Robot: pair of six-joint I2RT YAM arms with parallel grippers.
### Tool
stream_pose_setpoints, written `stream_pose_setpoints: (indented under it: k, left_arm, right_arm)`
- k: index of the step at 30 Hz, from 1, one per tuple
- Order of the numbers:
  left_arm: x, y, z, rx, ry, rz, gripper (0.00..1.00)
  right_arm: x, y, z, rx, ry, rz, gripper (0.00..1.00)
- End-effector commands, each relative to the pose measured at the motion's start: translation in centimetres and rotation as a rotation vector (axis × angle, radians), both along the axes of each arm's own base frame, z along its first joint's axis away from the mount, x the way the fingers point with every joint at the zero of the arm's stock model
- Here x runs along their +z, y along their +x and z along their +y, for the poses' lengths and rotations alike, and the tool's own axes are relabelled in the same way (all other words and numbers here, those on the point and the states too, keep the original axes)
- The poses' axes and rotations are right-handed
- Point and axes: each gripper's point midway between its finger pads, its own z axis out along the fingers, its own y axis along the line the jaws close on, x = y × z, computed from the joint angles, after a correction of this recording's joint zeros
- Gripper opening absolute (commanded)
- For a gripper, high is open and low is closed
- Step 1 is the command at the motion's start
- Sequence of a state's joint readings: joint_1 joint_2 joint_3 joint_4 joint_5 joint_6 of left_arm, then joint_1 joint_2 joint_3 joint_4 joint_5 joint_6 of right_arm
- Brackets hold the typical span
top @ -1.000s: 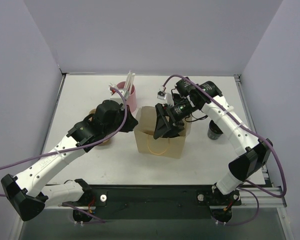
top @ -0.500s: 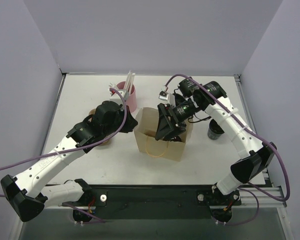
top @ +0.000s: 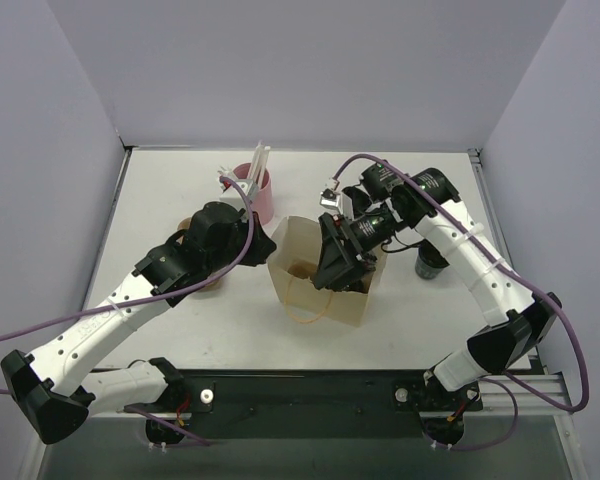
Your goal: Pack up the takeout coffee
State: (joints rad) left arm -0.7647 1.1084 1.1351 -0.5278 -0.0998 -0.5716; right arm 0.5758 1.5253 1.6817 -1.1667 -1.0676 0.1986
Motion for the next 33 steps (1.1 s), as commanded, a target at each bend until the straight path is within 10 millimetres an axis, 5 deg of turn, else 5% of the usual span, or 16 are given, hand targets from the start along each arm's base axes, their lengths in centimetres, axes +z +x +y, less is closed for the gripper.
stream_pose_setpoints:
  k: [1, 23, 29, 33]
  left_arm:
    - [1.5, 0.1, -0.4, -0.015, -0.038, -0.046, 0.00]
    - [1.6, 0.0, -0.7, -0.032, -0.040, -0.048, 0.00]
    - [1.7, 0.2, -0.7, -0.031, -0.040, -0.048, 0.00]
    - [1.5, 0.2, -0.6, -0.025, -0.030, -0.045, 0.00]
  right_arm:
    - [0.9, -2.3, -0.7, 0.019, 0.000, 0.049, 0.78]
    - [2.9, -0.7, 0.8, 0.039, -0.031, -0.106, 0.80]
    - [4.2, 0.4, 0.3, -0.026, -0.012, -0.101, 0.80]
    - [3.2, -0.2, -1.0, -0.050, -0.062, -0.058, 0.79]
